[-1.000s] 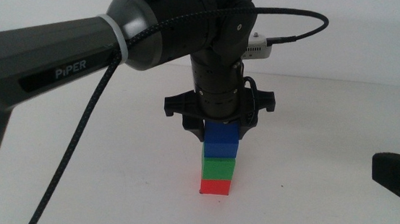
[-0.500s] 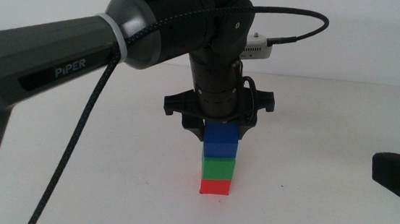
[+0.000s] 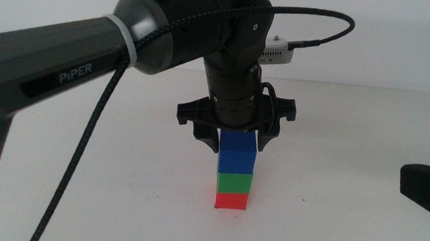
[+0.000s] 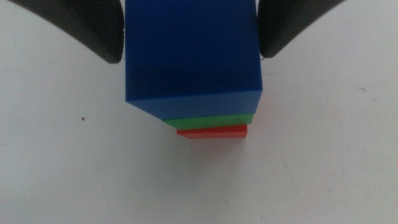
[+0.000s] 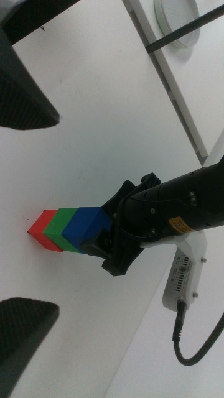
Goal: Stack red cubes first, then green, then blue cubes in a specific spot.
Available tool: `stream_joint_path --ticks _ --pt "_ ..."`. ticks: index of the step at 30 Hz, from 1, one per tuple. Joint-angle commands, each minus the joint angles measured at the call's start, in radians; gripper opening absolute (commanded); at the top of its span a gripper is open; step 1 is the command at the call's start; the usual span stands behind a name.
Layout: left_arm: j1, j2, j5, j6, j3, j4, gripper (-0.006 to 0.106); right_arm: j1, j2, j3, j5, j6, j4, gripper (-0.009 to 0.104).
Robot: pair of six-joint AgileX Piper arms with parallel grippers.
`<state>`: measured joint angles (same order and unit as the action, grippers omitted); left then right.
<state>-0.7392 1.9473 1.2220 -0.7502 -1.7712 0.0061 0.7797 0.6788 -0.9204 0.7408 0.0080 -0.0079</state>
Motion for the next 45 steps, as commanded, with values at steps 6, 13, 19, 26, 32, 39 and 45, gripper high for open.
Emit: stream_joint_path --ticks 6,13,19,26,32,39,45 --pt "0.002 -0.012 -0.001 0.061 -0.01 -0.006 0.071 -0.002 -0.004 0.007 -0.007 -0.008 -0.003 0.092" --pt "0.006 -0.183 -0.001 0.256 -0.038 0.033 0.071 -0.002 -0.004 0.007 -0.007 -0.008 -0.003 0.092" --pt "0.043 -0.442 -0.001 0.637 -0.036 0.089 0.071 -0.002 -0.004 0.007 -0.007 -0.008 -0.003 0.092" --pt "0.09 -0.681 -0.001 0.883 -0.026 0.125 0.093 -0.002 -0.004 0.007 -0.007 -0.008 -0.003 0.092" --pt "0.141 -0.797 -0.001 0.882 -0.025 0.162 0.094 -0.002 -0.004 0.007 -0.007 -0.008 -0.003 0.092" --pt "0.422 -0.95 -0.001 0.814 0.191 0.009 0.094 -0.002 -0.004 0.007 -0.007 -0.008 -0.003 0.092" --pt "0.69 -1.221 -0.317 0.814 0.589 -0.118 0.094 -0.002 -0.004 0.007 -0.007 -0.008 0.002 0.092"
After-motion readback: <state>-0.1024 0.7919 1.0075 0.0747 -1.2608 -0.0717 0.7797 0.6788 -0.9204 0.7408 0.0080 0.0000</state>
